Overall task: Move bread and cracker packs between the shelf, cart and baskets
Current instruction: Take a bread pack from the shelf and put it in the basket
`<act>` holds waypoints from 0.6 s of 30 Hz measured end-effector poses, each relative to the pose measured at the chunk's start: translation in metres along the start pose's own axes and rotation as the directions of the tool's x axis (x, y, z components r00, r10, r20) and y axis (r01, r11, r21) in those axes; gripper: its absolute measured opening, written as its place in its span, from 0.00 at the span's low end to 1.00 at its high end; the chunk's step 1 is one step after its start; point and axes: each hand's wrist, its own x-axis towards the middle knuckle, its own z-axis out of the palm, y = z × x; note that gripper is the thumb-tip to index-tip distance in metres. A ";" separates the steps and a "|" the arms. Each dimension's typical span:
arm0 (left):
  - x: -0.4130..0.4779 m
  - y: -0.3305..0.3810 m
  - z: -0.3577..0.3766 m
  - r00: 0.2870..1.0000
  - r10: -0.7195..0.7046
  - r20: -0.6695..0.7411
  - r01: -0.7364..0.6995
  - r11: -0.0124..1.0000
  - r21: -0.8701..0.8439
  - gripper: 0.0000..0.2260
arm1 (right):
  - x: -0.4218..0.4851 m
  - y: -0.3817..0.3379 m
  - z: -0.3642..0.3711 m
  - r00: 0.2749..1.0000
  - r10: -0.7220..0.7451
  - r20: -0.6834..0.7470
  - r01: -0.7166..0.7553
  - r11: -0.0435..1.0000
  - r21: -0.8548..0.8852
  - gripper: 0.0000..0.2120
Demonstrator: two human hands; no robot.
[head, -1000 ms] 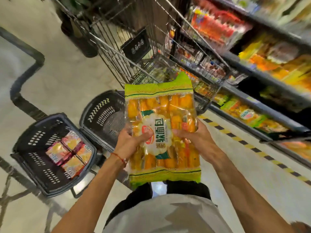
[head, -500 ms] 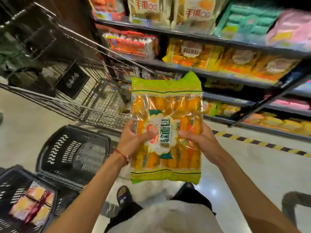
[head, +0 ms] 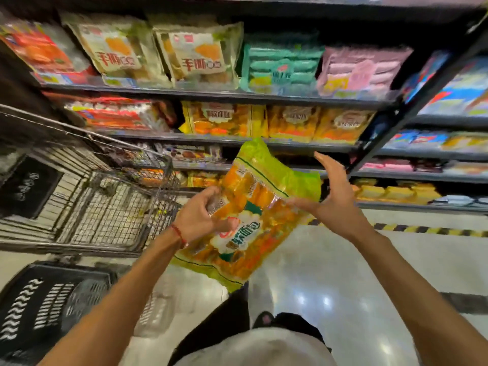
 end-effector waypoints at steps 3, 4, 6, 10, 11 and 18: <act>0.042 0.012 -0.014 0.991 0.016 0.135 -0.036 0.989 0.142 0.44 | 0.041 -0.014 -0.014 0.968 0.029 0.249 0.003 0.992 -0.125 0.58; 0.055 0.016 -0.018 0.984 0.004 0.179 -0.029 0.990 0.138 0.46 | 0.053 -0.015 -0.014 0.948 0.038 0.316 -0.006 0.995 -0.101 0.57; 0.076 0.027 -0.023 0.967 0.004 0.256 -0.040 0.990 0.136 0.44 | 0.073 -0.011 -0.013 0.915 0.063 0.399 -0.069 0.998 0.000 0.56; 0.118 0.034 -0.026 0.944 -0.014 0.330 -0.037 0.989 0.147 0.37 | 0.097 0.006 -0.014 0.905 0.115 0.410 -0.143 0.989 0.040 0.50; 0.126 0.033 -0.026 0.942 -0.024 0.335 -0.027 0.989 0.145 0.39 | 0.100 0.010 -0.015 0.906 0.131 0.403 -0.160 0.986 0.038 0.48; 0.154 0.058 -0.013 0.880 -0.032 0.473 -0.029 0.992 0.121 0.44 | 0.098 0.024 -0.028 0.915 0.147 0.374 -0.234 0.952 0.198 0.25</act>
